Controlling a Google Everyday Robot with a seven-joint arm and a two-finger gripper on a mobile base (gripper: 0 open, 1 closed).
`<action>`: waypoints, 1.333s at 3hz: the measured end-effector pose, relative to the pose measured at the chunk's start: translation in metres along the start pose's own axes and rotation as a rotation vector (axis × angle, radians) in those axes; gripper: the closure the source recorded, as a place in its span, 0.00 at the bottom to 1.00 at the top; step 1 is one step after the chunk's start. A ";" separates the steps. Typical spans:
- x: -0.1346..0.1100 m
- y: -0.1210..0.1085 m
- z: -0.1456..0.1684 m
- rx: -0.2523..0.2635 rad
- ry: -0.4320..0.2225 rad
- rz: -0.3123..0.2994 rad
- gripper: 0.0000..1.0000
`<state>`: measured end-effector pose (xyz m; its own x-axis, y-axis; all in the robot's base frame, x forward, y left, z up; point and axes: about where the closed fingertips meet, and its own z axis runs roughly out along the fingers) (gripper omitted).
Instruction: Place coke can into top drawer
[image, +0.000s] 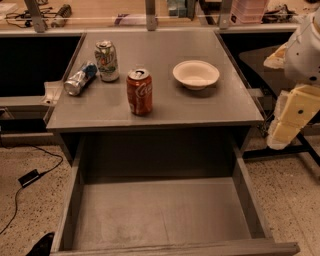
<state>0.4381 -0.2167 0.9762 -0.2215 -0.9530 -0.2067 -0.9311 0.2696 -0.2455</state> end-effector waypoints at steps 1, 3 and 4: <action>0.000 0.000 0.000 0.000 0.000 0.000 0.00; -0.085 -0.051 0.069 0.010 -0.327 -0.089 0.00; -0.120 -0.067 0.092 0.030 -0.512 -0.093 0.00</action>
Offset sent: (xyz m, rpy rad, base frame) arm 0.0857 0.0803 -0.0208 0.1865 -0.0882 0.2211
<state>0.5539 -0.1076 0.9307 0.0388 -0.7856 -0.6176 -0.9296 0.1984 -0.3107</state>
